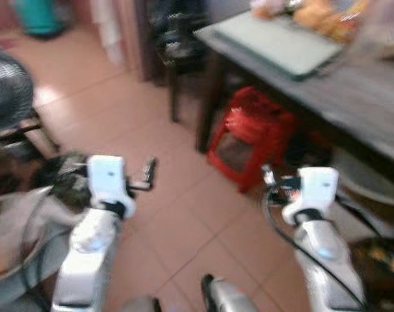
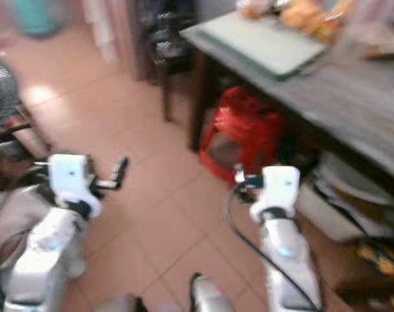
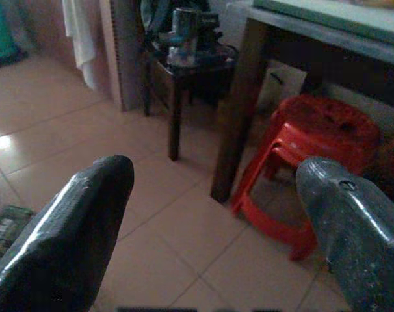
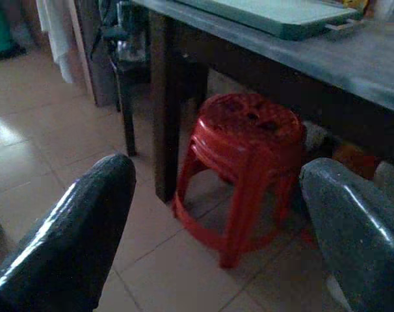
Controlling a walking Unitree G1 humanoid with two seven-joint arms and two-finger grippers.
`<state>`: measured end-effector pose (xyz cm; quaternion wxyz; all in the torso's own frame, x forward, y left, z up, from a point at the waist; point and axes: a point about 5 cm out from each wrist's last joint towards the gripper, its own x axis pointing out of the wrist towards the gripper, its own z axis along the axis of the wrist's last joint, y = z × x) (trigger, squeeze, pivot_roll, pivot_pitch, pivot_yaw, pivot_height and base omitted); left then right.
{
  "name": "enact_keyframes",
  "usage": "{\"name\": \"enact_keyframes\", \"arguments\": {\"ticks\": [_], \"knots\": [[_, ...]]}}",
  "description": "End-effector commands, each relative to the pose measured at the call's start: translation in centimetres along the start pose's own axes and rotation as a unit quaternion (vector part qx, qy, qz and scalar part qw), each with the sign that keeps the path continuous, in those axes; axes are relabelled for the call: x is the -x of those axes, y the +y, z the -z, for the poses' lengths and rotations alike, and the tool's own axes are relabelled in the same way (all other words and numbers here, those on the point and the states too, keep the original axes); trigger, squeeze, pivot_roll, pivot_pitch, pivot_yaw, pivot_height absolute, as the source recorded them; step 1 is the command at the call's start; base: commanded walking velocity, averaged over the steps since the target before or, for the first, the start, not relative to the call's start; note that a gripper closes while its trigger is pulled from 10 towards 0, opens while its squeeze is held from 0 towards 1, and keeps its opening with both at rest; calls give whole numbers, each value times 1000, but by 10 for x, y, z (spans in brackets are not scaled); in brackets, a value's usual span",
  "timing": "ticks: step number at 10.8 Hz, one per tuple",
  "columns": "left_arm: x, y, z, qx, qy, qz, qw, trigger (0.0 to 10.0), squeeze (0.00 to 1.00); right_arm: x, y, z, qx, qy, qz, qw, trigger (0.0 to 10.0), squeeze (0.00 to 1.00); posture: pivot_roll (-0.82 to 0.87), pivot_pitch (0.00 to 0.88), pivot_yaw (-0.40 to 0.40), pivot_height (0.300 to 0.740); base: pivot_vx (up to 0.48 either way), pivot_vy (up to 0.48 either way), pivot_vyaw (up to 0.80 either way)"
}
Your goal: Setting the table
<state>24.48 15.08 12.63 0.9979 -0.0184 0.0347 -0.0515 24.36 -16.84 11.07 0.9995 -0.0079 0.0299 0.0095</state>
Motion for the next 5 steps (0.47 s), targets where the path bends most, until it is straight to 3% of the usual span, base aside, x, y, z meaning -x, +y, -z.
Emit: {"name": "enact_keyframes", "arguments": {"ticks": [1,5], "knots": [[-3,-4,-2,-1,-7,7,1000,10000,0,0,-6,-3,6,-4,11,1000,10000,0,-46,113,11,740,0,0,-800],[-5,-2,-6,-10,-22,-8,1000,10000,0,-1,-3,-7,12,-17,10,1000,10000,0,-38,105,13,740,0,0,-800]]}}
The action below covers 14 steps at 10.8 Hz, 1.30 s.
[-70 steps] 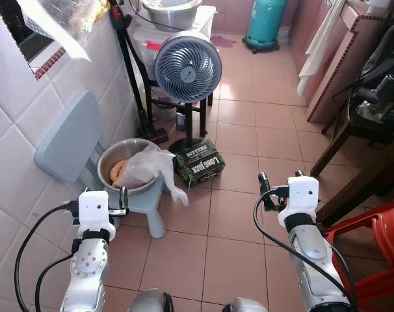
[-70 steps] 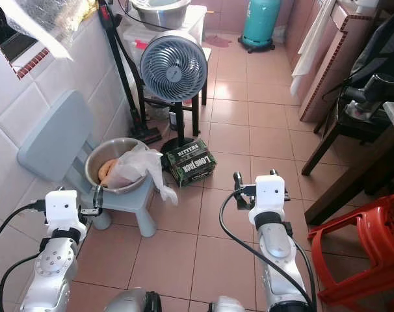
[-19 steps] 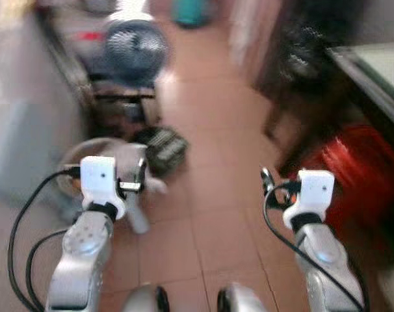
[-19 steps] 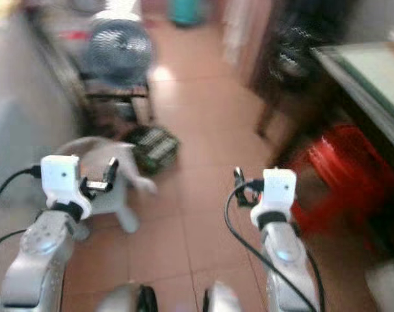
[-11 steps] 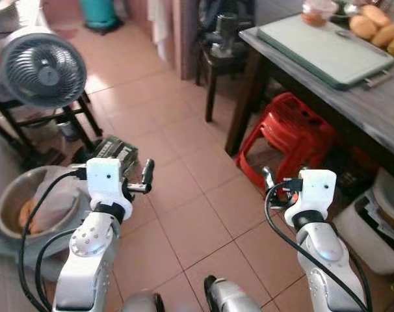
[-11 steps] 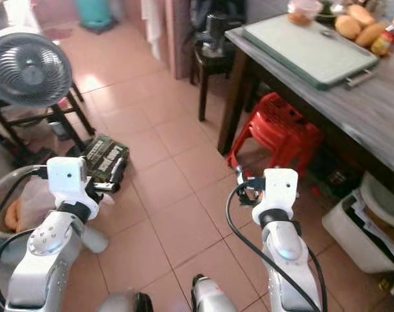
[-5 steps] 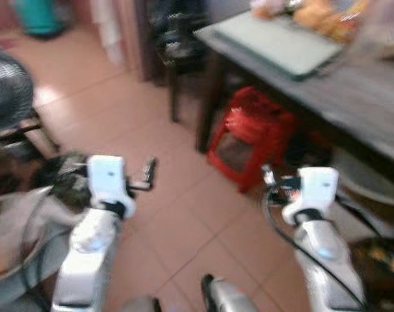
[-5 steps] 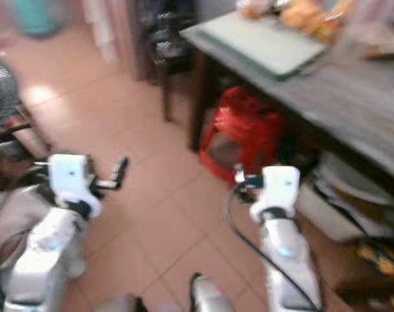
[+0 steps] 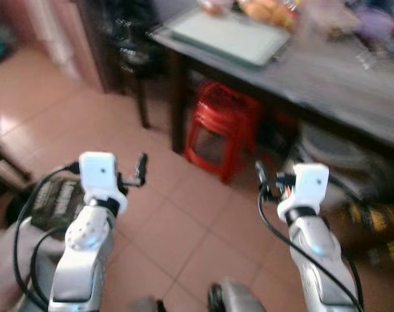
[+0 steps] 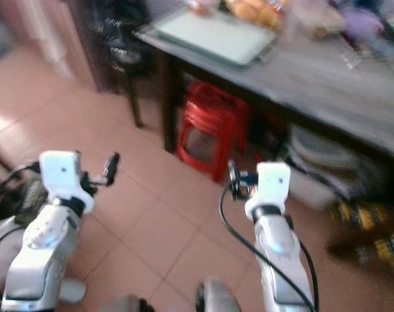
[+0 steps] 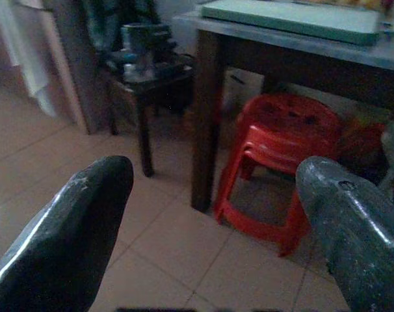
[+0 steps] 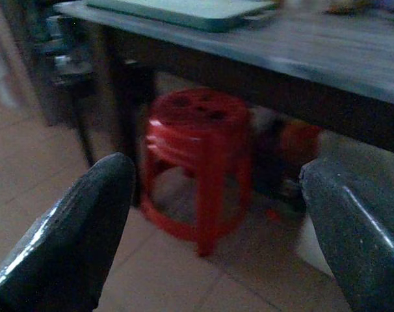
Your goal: Setting the table
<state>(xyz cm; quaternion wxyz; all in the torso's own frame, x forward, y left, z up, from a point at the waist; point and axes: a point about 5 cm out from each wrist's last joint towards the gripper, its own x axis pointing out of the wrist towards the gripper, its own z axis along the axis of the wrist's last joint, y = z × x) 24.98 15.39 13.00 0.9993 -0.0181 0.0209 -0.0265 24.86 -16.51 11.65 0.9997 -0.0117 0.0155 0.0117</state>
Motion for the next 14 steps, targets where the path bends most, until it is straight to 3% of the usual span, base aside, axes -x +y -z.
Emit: {"name": "enact_keyframes", "arguments": {"ticks": [1,4,6,7,9,11,14], "knots": [[2,-4,1,11,8,5,1000,10000,0,3,-6,-5,11,-11,12,1000,10000,0,-41,107,13,740,0,0,-800],[-4,-10,-1,8,-23,25,999,10000,0,2,-9,-1,14,-10,21,1000,10000,0,-27,64,1,740,0,0,-800],[-9,-6,-5,2,-35,5,999,10000,0,-2,-12,-4,19,-18,25,999,10000,0,-21,48,-4,740,0,0,-800],[-4,3,-2,-5,-33,-17,999,10000,0,0,-15,-5,18,-20,30,999,10000,0,-6,54,-5,740,0,0,-800],[25,19,15,-21,-4,-39,999,10000,0,27,-20,-3,24,-18,35,999,10000,0,-29,81,2,740,0,0,0],[26,12,23,-20,11,-14,1000,10000,0,35,-24,6,35,-1,39,999,10000,0,-39,63,8,740,0,0,0],[19,1,18,-12,8,22,1000,10000,0,30,-22,5,38,-5,31,999,10000,0,-57,72,21,740,0,0,0]]}}
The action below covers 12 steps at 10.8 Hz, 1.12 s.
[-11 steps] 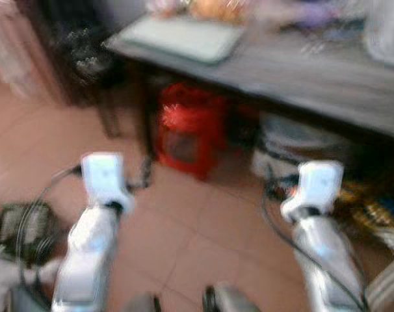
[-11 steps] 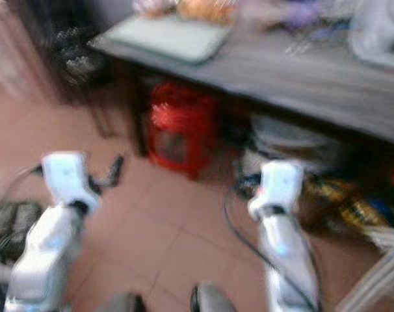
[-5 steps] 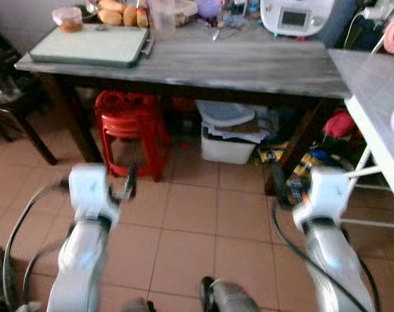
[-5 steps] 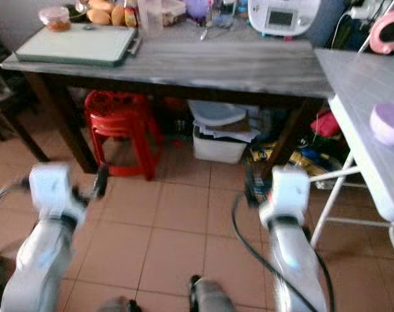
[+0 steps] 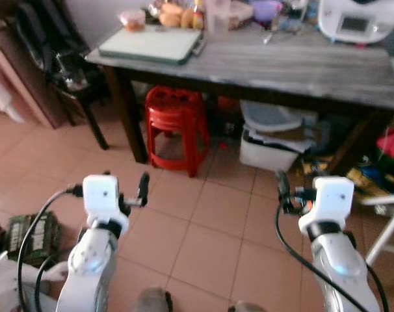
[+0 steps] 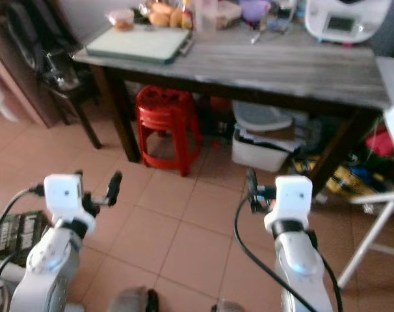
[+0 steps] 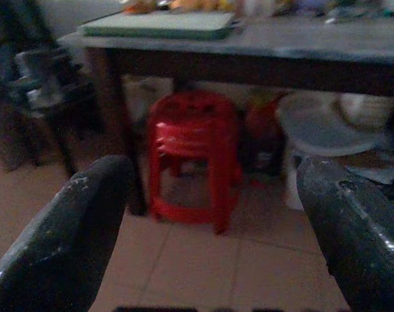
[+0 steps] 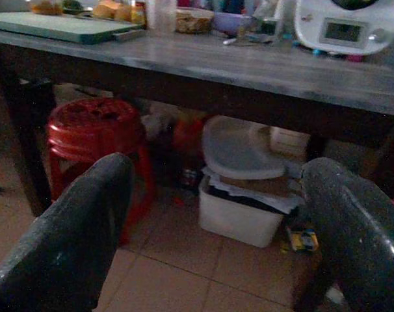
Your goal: Setting the table
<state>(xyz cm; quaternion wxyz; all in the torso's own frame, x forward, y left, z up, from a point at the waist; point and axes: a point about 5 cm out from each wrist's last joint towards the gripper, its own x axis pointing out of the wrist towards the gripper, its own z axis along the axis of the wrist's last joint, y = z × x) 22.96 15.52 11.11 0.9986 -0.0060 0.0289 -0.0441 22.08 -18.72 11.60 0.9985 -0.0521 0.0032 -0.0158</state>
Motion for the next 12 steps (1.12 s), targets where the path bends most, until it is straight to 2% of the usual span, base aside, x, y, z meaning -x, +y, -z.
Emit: {"name": "enact_keyframes", "arguments": {"ticks": [1,3,4,6,8,9,10,12], "knots": [[-2,-1,-4,0,-5,8,1000,10000,0,-1,0,-1,-1,-1,-5,1000,10000,0,-59,77,20,740,0,0,0],[-5,-3,-7,7,-13,6,1000,10000,0,-10,12,-8,14,-16,-44,999,10000,0,-52,87,8,740,0,-332,0],[-5,-5,-9,6,-15,3,1000,10000,0,-14,14,-8,27,-16,-41,999,10000,0,-48,92,2,740,0,-368,0],[-5,-5,-10,7,-16,5,1000,10000,0,-16,14,-9,17,-14,-37,999,10000,0,-41,100,1,740,0,-379,0],[-5,-2,-12,5,-18,3,1000,10000,0,-18,14,-8,26,-11,-21,999,10000,0,-30,103,5,740,0,-457,0],[-5,-1,-14,2,-20,2,1000,10000,0,-19,14,-7,10,-5,-19,1000,10000,0,-28,110,6,740,0,-450,0],[-5,-1,-13,1,-19,1,1000,10000,0,-19,13,-8,26,-10,-14,1000,10000,0,-29,111,7,740,0,-446,0],[-6,-2,-12,-3,-16,3,1000,10000,0,-20,12,-8,22,-10,0,1000,10000,0,-32,115,10,740,0,-371,0]]}}
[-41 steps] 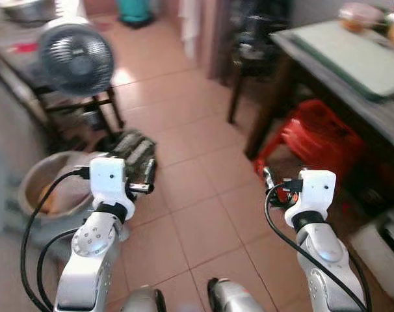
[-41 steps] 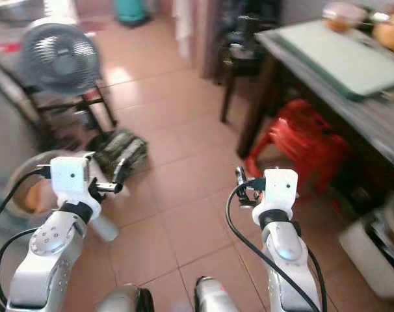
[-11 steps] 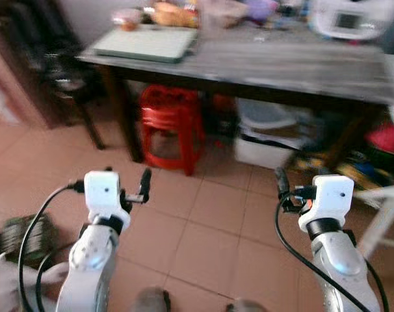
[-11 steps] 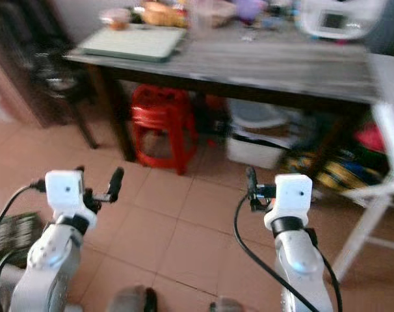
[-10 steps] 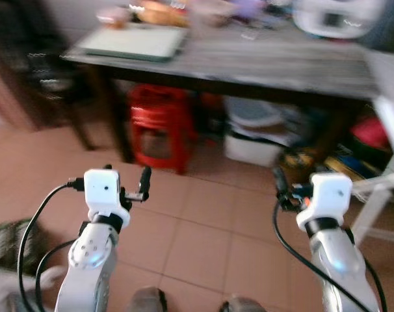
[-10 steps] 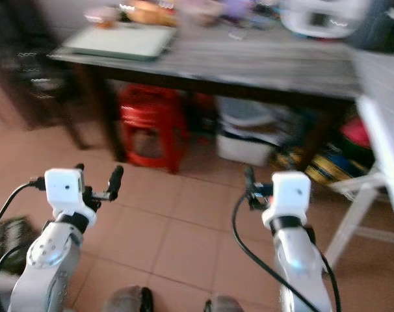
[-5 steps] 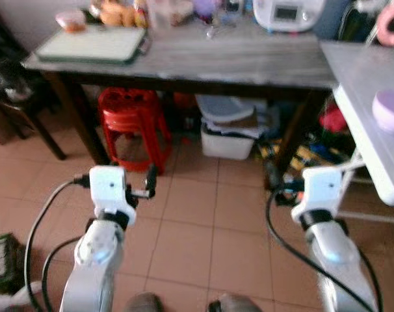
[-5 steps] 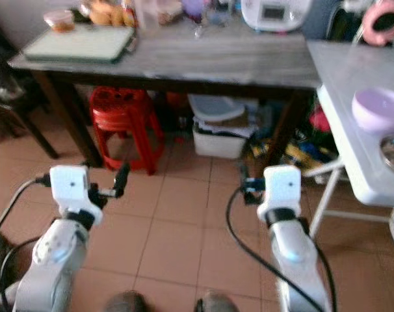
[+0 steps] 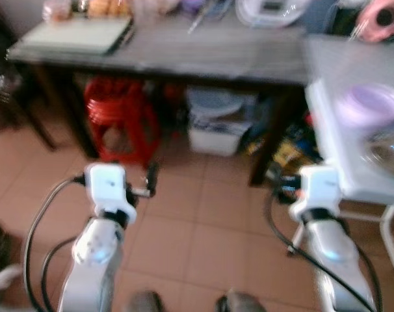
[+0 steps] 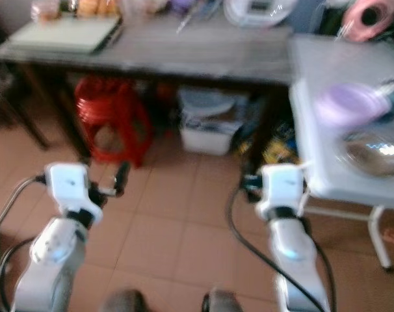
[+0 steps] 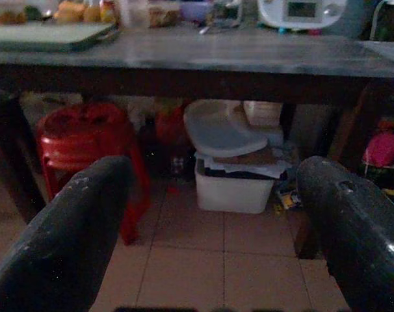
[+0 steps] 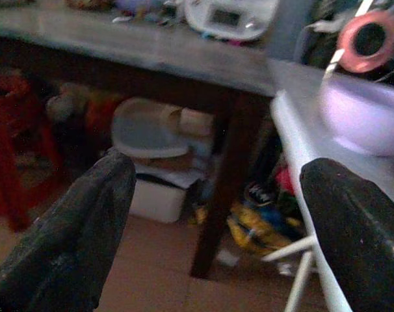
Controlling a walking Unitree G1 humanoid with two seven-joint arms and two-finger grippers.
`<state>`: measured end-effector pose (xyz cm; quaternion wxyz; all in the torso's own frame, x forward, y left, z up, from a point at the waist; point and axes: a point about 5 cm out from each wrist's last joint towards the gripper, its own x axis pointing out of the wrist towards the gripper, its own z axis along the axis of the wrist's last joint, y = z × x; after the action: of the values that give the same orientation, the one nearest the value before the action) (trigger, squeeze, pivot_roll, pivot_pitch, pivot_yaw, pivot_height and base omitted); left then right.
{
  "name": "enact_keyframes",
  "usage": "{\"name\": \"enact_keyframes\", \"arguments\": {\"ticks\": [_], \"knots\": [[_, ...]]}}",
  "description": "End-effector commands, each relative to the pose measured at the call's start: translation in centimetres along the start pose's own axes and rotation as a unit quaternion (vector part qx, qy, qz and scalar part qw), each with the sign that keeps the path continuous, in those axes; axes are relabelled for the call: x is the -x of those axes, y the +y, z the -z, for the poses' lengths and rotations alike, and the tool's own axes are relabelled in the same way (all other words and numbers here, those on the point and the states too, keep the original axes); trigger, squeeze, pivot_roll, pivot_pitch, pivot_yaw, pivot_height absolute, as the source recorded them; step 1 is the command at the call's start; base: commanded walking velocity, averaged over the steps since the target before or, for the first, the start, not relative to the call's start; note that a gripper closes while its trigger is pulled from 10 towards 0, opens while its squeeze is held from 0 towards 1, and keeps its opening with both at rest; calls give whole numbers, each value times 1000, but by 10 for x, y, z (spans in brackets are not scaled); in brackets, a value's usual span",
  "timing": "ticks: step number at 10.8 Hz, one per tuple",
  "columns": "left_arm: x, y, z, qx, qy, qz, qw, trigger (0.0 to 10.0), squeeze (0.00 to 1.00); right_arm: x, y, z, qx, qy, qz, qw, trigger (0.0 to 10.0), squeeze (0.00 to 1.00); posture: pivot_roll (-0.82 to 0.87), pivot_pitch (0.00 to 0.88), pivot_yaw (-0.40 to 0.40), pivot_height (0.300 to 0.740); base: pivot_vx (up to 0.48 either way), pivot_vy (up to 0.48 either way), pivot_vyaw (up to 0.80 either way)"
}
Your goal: Setting the table
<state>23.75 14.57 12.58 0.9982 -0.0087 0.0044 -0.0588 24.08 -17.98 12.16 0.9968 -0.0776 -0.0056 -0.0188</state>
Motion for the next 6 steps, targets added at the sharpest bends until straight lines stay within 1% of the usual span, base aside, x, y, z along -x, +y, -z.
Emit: {"name": "enact_keyframes", "arguments": {"ticks": [1,4,6], "knots": [[1,6,2,-6,7,-11,1000,10000,0,0,5,-1,-14,1,-5,1000,10000,0,-35,115,12,740,0,-371,0],[1,5,2,-8,9,-13,1000,10000,0,1,-1,-3,-1,-3,9,1000,10000,0,-41,120,13,740,0,-361,0],[1,5,3,-9,10,-12,1000,10000,0,2,-1,0,10,11,26,1000,10000,0,-44,118,14,740,0,-358,0]]}}
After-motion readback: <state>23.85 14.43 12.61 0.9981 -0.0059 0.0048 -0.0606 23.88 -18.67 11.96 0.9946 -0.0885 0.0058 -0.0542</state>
